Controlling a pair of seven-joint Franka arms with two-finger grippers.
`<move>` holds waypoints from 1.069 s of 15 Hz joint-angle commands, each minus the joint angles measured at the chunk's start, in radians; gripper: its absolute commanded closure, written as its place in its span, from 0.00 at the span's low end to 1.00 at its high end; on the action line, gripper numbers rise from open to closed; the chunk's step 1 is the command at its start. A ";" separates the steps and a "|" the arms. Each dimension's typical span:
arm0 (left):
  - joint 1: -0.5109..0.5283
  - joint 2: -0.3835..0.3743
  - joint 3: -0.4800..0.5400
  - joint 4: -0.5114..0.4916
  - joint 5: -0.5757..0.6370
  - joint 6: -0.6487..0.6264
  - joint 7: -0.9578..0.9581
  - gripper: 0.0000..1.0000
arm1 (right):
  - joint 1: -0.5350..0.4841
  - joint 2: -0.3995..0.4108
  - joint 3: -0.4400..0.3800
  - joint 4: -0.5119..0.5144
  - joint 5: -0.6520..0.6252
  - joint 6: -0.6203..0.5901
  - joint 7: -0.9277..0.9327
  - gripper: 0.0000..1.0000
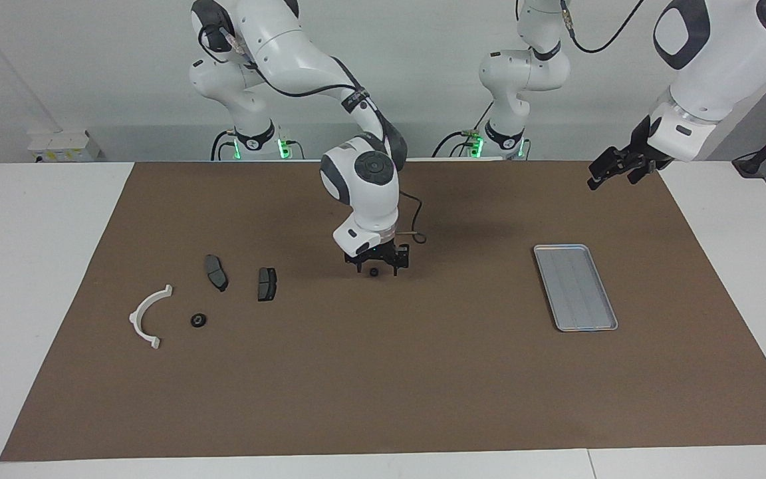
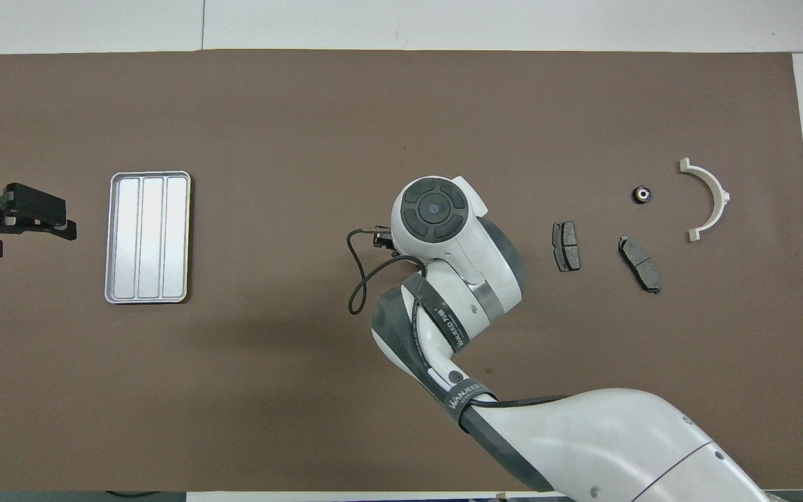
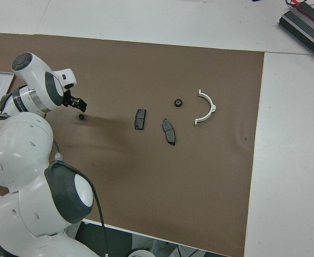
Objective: Place bearing gear from tray to pile
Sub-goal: 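Close the right gripper on the second black gear and lift it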
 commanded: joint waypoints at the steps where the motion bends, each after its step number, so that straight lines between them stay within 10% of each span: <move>1: 0.019 -0.032 -0.018 -0.022 0.017 -0.014 0.010 0.00 | 0.002 -0.014 0.002 -0.034 0.000 0.017 -0.014 0.08; 16: 0.034 -0.033 -0.013 -0.020 0.017 -0.004 0.065 0.00 | 0.000 -0.024 0.007 -0.091 0.009 0.022 -0.055 0.22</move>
